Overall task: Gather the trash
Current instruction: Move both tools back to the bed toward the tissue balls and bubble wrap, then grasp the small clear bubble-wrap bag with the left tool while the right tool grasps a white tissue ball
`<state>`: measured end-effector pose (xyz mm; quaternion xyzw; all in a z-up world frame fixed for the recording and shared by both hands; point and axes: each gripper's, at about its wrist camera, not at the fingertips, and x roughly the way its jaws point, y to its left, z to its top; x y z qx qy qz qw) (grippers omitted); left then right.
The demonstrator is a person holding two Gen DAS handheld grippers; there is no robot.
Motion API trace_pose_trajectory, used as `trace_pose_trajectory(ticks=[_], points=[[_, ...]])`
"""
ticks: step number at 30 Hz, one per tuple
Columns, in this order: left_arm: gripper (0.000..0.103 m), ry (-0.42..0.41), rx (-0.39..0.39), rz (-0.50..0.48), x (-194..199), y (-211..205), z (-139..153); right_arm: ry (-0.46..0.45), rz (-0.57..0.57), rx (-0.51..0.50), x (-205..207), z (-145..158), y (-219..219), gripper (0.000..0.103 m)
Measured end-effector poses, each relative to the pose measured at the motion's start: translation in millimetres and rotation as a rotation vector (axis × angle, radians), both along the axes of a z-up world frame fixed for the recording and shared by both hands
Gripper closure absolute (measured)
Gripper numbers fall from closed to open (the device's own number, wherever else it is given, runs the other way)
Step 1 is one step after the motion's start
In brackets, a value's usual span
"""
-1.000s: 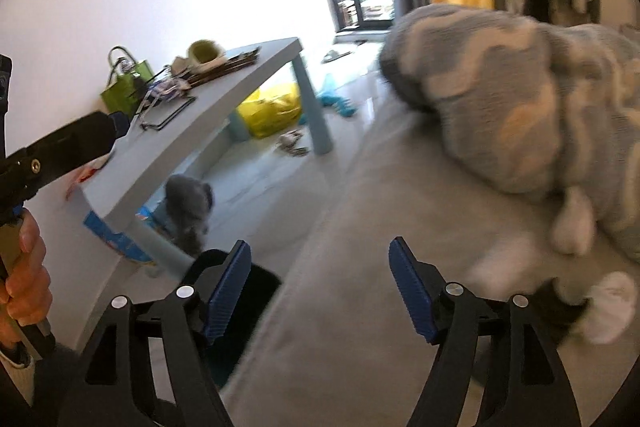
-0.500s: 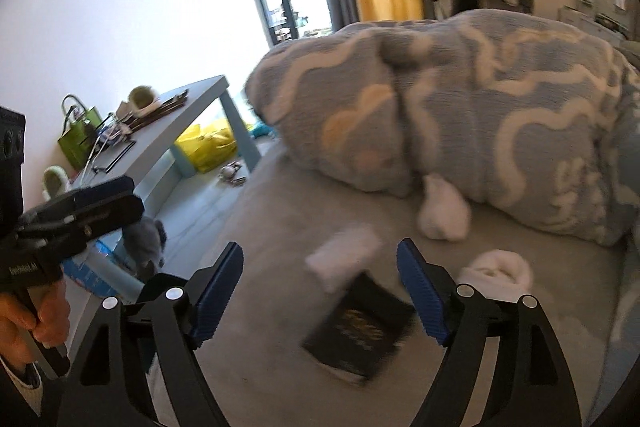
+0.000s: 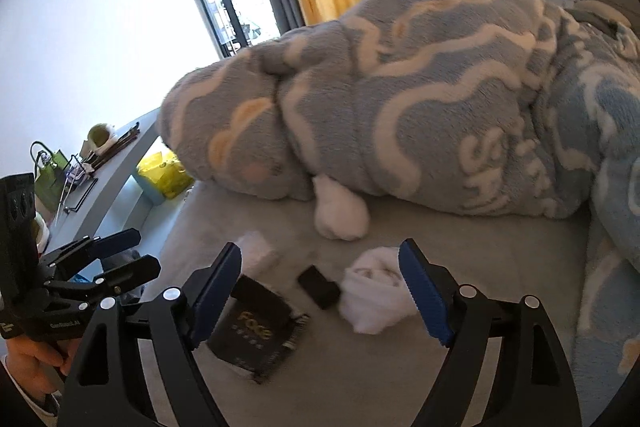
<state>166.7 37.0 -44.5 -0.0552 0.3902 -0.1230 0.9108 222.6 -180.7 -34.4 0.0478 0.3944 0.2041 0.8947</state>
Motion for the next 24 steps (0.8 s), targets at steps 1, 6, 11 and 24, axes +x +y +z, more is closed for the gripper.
trace_pose_trajectory(ticks=[1, 6, 11, 24], points=[[0.023, 0.008, -0.007, -0.002, 3, -2, -3, 0.012, -0.004, 0.009, 2, -4, -5, 0.021], [0.024, 0.032, -0.015, -0.012, 14, -13, -12, 0.050, -0.030, 0.053, 8, -12, -23, 0.021], [0.031, 0.086, 0.008, 0.004, 26, -17, -29, 0.063, -0.044, 0.075, 12, -14, -36, 0.021], [0.033, 0.124, -0.074, -0.023, 40, -28, -41, 0.086, -0.062, 0.084, 17, -22, -56, 0.021]])
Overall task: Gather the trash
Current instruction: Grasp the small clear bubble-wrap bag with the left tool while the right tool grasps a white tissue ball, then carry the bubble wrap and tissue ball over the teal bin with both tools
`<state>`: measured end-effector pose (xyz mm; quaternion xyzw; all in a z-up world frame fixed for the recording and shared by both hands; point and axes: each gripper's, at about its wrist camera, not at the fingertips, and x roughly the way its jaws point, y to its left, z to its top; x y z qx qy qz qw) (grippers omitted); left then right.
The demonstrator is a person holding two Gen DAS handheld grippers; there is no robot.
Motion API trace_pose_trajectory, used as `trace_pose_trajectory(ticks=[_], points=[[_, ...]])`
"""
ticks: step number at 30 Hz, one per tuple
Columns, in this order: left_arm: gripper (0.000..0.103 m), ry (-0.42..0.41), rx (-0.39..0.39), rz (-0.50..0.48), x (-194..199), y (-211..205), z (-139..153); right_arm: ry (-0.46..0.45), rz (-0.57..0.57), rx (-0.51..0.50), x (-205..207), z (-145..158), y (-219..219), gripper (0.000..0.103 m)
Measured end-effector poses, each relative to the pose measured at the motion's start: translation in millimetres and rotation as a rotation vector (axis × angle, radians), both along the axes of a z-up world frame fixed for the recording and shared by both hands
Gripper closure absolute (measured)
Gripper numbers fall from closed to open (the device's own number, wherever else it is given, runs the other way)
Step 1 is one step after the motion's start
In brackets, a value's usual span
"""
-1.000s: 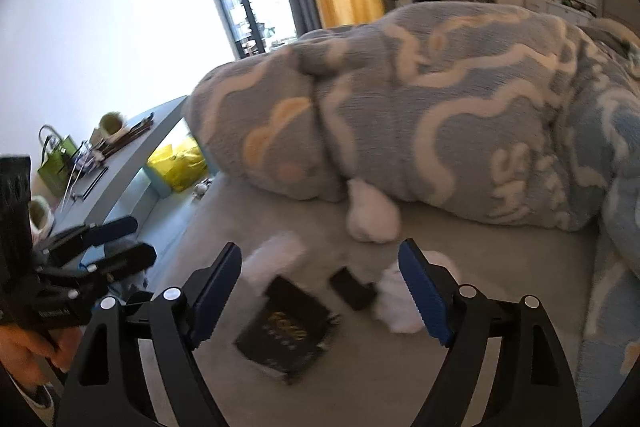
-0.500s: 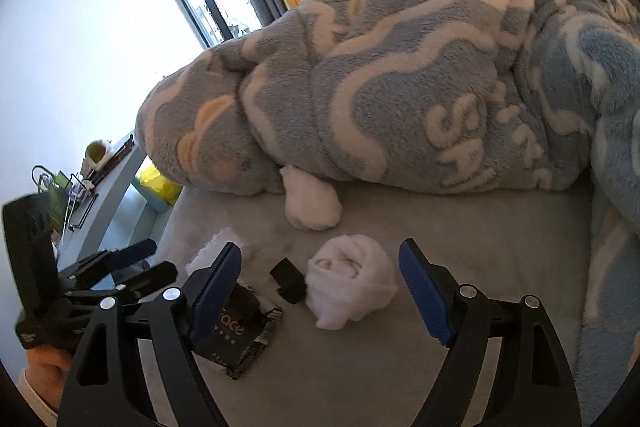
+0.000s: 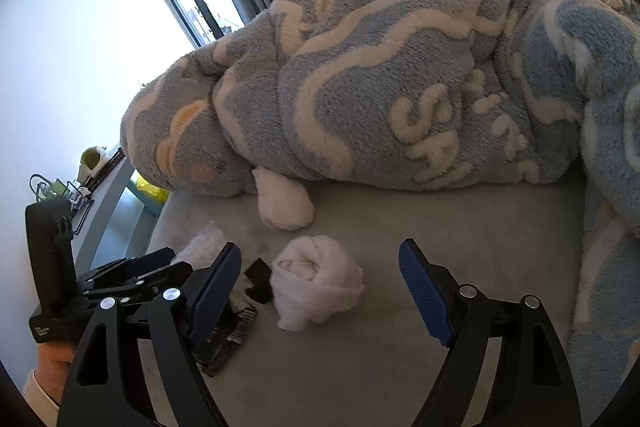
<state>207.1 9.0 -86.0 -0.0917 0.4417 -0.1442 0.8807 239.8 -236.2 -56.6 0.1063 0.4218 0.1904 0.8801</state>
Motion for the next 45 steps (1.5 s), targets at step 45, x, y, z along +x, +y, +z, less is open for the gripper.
trace_pose_trajectory(ticks=[45], points=[[0.065, -0.006, -0.011, 0.051, -19, 21, 13, 0.064, -0.035, 0.094, 6, -20, -2, 0.059]])
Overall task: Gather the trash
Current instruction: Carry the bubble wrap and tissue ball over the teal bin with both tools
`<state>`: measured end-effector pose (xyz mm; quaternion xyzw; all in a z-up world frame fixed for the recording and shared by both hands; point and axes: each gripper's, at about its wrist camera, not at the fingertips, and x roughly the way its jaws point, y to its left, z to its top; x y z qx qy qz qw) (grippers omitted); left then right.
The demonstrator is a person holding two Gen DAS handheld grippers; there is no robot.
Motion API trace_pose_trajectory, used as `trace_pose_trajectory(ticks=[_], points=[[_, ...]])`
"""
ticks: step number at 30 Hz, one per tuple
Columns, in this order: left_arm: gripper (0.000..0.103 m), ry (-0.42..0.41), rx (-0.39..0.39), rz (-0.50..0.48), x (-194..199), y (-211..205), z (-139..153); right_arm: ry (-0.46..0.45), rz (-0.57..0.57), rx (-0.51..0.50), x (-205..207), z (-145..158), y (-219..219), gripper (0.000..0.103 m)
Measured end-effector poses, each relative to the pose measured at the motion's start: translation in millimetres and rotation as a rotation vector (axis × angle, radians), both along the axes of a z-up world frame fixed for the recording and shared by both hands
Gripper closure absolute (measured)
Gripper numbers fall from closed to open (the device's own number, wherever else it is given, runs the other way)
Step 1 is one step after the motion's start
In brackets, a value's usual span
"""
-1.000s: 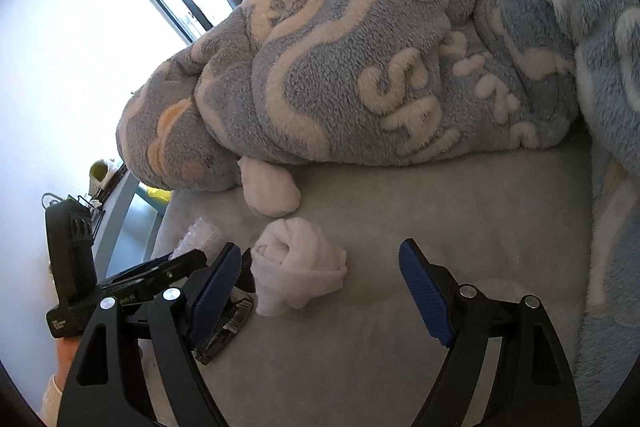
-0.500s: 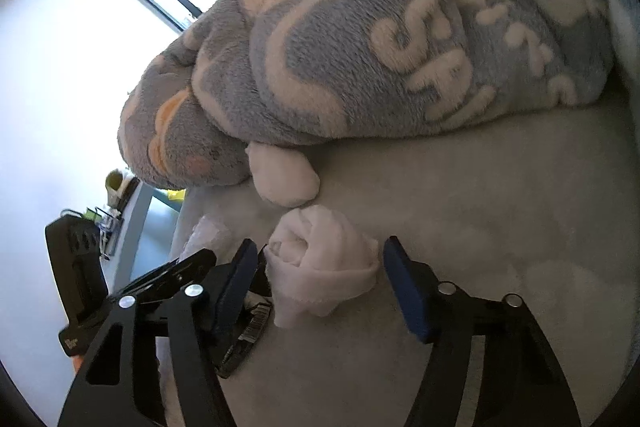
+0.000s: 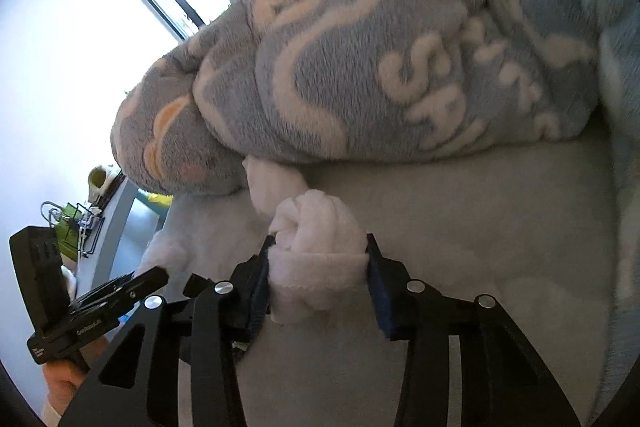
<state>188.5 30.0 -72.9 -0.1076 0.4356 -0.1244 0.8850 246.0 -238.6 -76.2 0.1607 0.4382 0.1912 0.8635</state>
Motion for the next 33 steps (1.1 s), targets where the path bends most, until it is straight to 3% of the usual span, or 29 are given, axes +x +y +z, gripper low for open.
trace_pose_trajectory(ticks=[8, 33], points=[[0.065, -0.009, 0.018, 0.017, -21, 13, 7, -0.085, 0.015, 0.013, -13, 26, 18, 0.059], [0.065, -0.005, 0.088, 0.106, -107, 99, 14, -0.141, 0.250, 0.041, -88, 50, 145, 0.059]])
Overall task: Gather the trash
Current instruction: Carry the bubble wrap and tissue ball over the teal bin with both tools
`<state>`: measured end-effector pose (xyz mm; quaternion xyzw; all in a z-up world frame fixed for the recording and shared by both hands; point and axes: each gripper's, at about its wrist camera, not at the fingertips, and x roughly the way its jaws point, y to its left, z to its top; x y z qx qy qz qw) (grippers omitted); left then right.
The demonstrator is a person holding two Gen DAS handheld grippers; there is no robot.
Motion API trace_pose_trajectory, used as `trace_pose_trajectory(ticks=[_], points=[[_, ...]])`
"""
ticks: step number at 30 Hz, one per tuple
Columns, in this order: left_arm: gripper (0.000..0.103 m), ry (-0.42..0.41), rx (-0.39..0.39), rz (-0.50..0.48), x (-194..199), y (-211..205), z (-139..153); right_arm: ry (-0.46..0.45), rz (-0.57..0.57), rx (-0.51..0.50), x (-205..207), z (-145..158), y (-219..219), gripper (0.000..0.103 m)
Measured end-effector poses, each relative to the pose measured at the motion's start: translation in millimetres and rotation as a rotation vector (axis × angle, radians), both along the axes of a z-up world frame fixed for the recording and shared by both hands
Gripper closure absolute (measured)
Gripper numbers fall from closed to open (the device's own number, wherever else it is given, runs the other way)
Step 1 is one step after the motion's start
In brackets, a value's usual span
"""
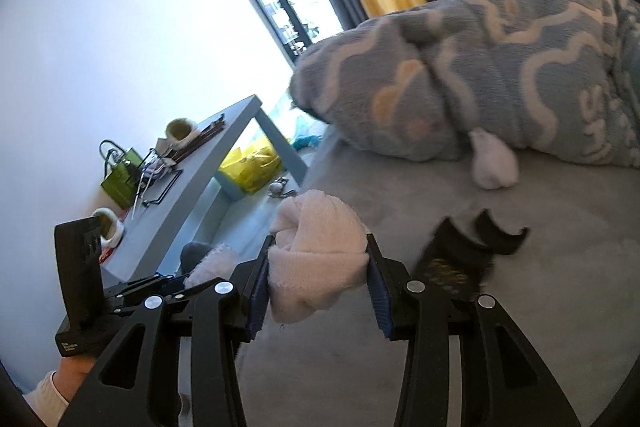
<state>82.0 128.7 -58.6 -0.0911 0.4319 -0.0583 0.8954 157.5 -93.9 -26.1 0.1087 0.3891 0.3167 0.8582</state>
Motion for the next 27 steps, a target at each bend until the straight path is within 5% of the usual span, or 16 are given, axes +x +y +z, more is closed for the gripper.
trace_pose_trajectory(ticks=[9, 21, 27], points=[[0.065, 0.060, 0.039, 0.054, -11, 41, -18, -0.006, 0.065, 0.021, -2, 6, 49, 0.059], [0.064, 0.275, 0.081, 0.086, -30, 95, -63, 0.008, 0.199, -0.025, -22, -4, 130, 0.059], [0.054, 0.354, 0.079, 0.074, -44, 114, -80, 0.015, 0.251, -0.071, -30, -13, 167, 0.059]])
